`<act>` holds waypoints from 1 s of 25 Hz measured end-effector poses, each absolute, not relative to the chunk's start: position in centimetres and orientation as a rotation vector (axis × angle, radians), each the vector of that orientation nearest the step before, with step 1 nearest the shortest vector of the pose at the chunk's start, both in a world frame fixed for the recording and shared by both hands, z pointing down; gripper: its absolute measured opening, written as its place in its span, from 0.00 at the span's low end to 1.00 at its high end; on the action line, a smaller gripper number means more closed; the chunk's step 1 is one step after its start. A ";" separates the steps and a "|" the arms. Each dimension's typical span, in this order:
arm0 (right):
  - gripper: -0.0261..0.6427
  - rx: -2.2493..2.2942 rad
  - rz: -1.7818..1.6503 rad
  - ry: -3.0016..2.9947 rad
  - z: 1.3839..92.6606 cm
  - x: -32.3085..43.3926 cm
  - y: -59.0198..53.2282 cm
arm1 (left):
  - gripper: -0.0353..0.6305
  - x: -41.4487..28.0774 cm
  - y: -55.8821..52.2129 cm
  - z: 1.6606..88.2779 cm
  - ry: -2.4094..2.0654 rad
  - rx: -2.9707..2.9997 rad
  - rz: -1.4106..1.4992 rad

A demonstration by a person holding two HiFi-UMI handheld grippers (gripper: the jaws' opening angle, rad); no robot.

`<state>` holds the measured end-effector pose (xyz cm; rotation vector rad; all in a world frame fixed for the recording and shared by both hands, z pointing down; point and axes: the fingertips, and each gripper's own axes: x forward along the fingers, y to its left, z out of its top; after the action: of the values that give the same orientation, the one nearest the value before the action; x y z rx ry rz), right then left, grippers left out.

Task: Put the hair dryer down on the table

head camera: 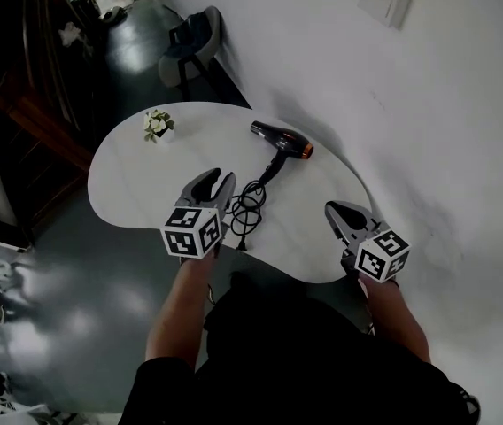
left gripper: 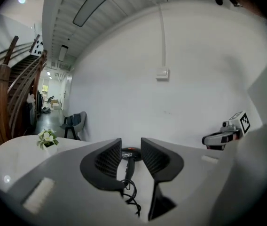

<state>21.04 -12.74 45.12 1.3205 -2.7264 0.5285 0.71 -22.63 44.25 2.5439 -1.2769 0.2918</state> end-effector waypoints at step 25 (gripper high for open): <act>0.06 1.408 0.225 -2.725 38.2 1.4 -18.5 | 0.10 -22.1 -24.0 39.1 -1.406 2.625 0.148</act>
<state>1.35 -18.54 38.20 1.4078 -2.7245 0.2248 -22.13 -24.05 39.14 2.6252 -1.4061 0.1476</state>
